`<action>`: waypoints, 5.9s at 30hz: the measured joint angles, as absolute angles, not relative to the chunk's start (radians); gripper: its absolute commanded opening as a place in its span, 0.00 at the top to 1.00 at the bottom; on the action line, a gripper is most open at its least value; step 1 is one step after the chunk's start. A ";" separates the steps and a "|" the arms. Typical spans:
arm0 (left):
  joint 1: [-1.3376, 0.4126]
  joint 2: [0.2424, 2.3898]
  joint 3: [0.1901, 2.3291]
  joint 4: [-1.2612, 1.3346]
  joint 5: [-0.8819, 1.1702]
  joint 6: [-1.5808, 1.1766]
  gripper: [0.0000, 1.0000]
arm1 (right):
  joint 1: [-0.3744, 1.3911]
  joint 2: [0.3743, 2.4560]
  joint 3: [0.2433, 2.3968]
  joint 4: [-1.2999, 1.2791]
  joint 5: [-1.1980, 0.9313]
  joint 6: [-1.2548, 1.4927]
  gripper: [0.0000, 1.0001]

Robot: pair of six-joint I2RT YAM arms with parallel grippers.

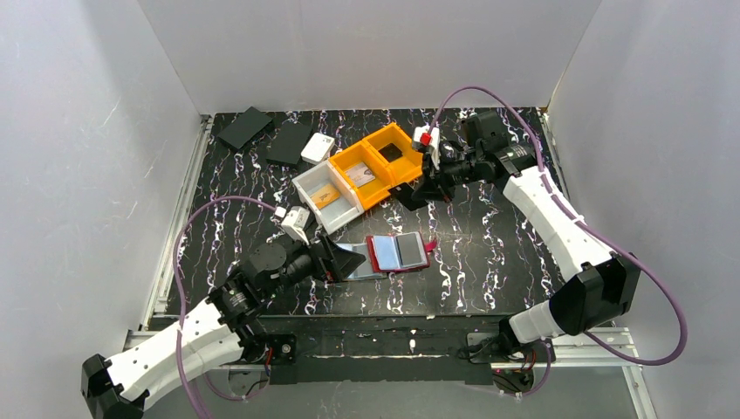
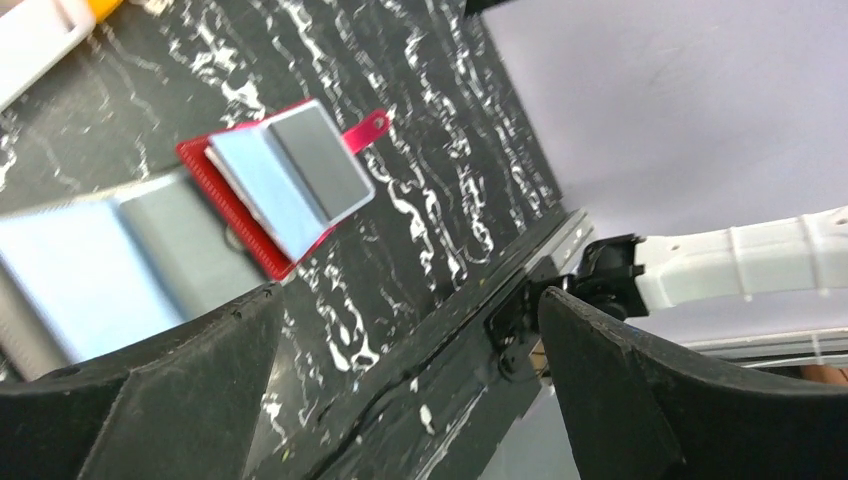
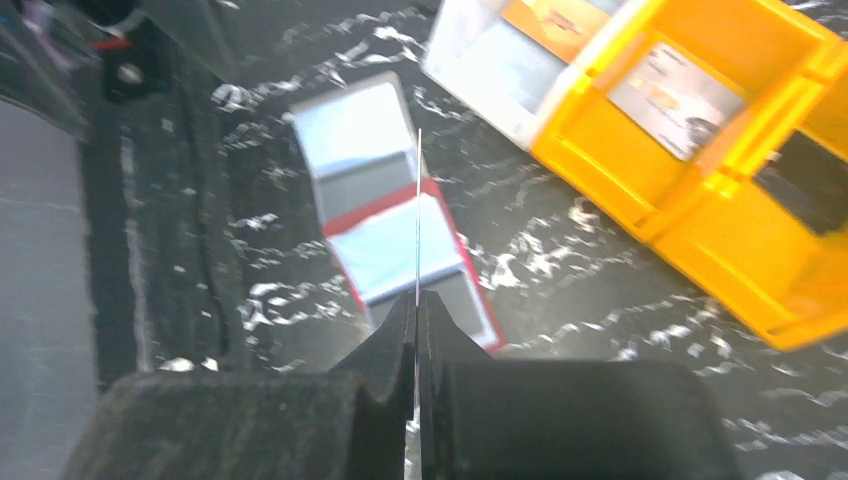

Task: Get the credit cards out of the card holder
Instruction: Place the credit card in the storage box.

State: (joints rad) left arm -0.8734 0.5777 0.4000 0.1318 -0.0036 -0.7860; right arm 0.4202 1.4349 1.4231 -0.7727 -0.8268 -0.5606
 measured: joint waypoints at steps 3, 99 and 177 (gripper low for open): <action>-0.873 0.571 0.440 0.005 -0.007 -0.786 0.02 | 0.420 1.446 1.460 -0.820 -0.734 -0.651 0.99; -0.859 0.571 0.549 -0.155 0.022 -0.841 0.01 | 0.545 1.892 1.864 -1.024 -0.067 -1.419 0.99; -0.485 1.033 0.859 -0.344 0.216 -0.786 0.01 | 0.513 2.445 2.229 -0.824 -0.030 -1.574 0.76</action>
